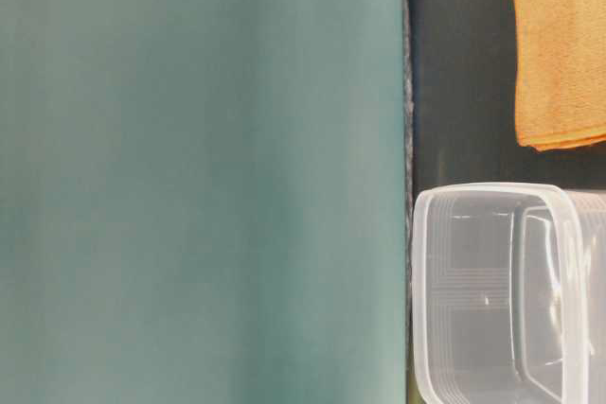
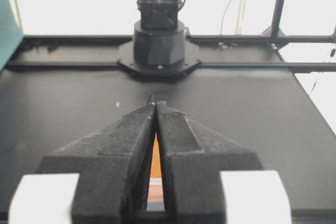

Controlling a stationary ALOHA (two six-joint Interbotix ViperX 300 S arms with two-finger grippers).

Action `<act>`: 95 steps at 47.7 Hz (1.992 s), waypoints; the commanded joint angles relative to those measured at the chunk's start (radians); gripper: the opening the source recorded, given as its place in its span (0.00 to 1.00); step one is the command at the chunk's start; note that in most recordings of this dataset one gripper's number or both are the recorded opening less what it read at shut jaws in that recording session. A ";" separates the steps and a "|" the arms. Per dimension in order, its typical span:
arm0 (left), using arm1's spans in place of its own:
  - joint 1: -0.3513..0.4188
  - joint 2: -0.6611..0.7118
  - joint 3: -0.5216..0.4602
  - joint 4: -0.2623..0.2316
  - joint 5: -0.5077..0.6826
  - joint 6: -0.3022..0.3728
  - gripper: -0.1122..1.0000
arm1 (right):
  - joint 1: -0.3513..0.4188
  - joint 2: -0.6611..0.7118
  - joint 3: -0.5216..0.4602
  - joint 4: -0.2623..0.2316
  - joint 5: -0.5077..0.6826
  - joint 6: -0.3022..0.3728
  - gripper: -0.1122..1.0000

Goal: Place the orange towel into the container with the left arm.

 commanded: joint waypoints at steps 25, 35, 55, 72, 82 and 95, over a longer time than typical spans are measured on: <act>-0.011 0.357 -0.431 0.041 0.445 -0.040 0.10 | 0.000 0.005 -0.011 0.015 0.046 0.080 0.11; -0.005 0.480 -0.517 0.041 0.502 -0.041 0.10 | -0.003 0.005 -0.009 0.015 0.055 0.106 0.34; 0.040 0.795 -0.804 0.041 0.755 -0.037 0.44 | -0.008 0.000 -0.008 0.014 0.107 0.098 0.76; 0.040 1.123 -1.014 0.041 0.827 0.037 0.91 | -0.012 -0.038 -0.008 0.014 0.107 0.098 0.75; 0.034 1.295 -1.131 0.041 0.825 0.130 0.91 | -0.026 -0.072 -0.008 0.014 0.112 0.097 0.75; 0.029 1.451 -1.239 0.041 0.839 0.149 0.91 | -0.041 -0.118 -0.008 0.014 0.138 0.095 0.75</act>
